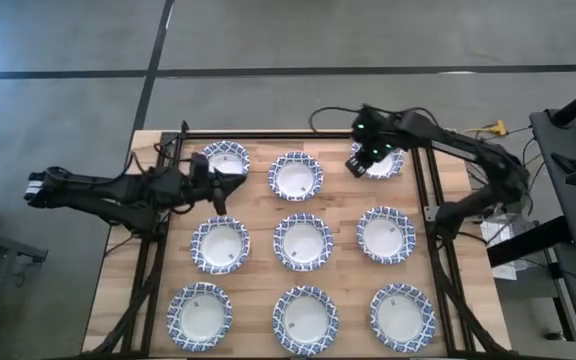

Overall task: Nest bowls inside each other
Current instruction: Stack the white patterned bowl on top of the other white patterned bowl

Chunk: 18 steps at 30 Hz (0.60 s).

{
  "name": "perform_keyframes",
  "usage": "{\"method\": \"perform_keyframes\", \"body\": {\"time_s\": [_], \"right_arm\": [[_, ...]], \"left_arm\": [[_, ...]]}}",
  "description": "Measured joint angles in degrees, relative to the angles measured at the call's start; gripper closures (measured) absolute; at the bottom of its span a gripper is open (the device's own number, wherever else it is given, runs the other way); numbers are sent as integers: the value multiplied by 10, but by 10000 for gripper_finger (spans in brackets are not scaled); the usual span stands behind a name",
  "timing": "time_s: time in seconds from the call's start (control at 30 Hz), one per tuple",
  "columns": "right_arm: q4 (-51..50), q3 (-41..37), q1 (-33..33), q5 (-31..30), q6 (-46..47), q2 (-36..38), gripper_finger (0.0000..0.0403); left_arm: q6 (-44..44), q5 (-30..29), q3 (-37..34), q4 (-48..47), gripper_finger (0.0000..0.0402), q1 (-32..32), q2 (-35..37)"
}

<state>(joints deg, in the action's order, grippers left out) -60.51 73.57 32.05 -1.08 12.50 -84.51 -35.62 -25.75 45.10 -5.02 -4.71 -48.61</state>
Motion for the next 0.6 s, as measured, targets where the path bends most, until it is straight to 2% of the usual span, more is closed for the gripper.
{"method": "perform_keyframes", "body": {"time_s": [0.17,0.3,0.4,0.6], "right_arm": [[-74,58,0,-28,-33,-94,263],[-87,63,0,-61,-37,-137,229],[-84,55,0,-74,-38,-155,224],[-66,46,3,-81,-37,-182,232]], "left_arm": [[-19,60,0,1,402,0,-10],[-31,99,-1,0,402,0,-11],[-38,121,-1,0,402,-1,-8],[-46,123,-1,0,402,-2,-3]]}}
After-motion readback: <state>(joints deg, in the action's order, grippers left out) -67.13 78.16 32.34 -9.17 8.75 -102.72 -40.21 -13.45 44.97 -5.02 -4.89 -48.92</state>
